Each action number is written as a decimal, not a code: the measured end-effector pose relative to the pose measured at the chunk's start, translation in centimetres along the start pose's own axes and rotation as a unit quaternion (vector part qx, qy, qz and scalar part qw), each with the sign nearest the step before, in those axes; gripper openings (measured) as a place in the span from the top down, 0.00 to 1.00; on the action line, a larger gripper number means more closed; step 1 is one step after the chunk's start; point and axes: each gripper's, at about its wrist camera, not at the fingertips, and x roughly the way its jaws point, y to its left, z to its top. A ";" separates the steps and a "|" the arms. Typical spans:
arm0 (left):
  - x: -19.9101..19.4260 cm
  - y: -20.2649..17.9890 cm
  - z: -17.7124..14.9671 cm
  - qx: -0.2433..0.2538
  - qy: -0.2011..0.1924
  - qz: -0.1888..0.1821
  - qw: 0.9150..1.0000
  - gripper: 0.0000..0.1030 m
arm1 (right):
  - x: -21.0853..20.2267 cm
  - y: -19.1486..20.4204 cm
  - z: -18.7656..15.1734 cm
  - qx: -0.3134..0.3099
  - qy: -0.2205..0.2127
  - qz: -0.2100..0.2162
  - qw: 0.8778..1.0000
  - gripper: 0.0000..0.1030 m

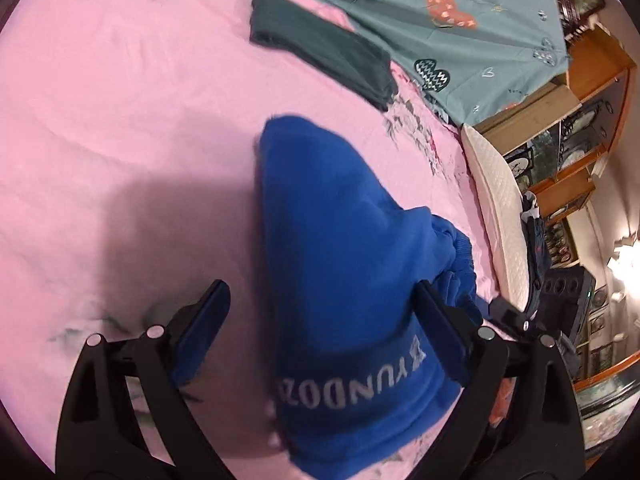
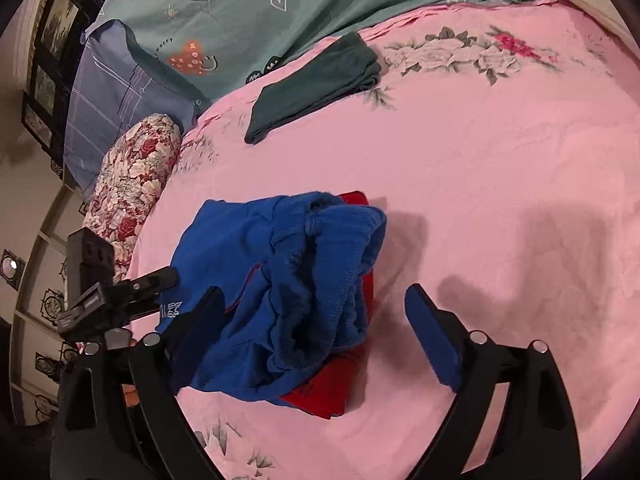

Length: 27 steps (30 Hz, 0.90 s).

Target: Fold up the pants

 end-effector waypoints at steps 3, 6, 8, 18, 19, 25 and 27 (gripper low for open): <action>0.8 -1.1 -0.1 0.017 -0.001 0.004 1.000 0.10 | 1.7 0.1 -0.6 0.000 0.032 0.017 0.999 0.11; 1.5 -1.4 -0.5 0.026 0.012 -0.006 1.000 0.37 | 3.2 0.3 -1.5 -0.005 0.052 0.037 0.998 0.15; 1.9 -1.2 -0.5 0.019 0.021 -0.013 1.000 0.43 | 3.3 0.6 -1.7 -0.009 0.053 0.045 0.998 0.45; 0.1 -3.2 -0.1 0.033 -0.006 -0.031 0.999 0.52 | 0.2 1.9 -0.9 0.006 0.017 0.096 0.995 0.66; -0.3 -3.6 0.2 0.038 -0.013 -0.032 0.999 0.52 | -0.1 2.3 -0.6 -0.002 0.013 0.096 0.995 0.66; -2.8 -6.7 4.7 0.076 -0.048 -0.029 0.996 0.52 | -2.5 5.4 4.0 -0.045 -0.029 0.098 0.994 0.66; -3.6 -8.3 7.9 0.095 -0.071 -0.023 0.993 0.51 | -2.9 6.9 7.2 -0.068 -0.049 0.088 0.993 0.66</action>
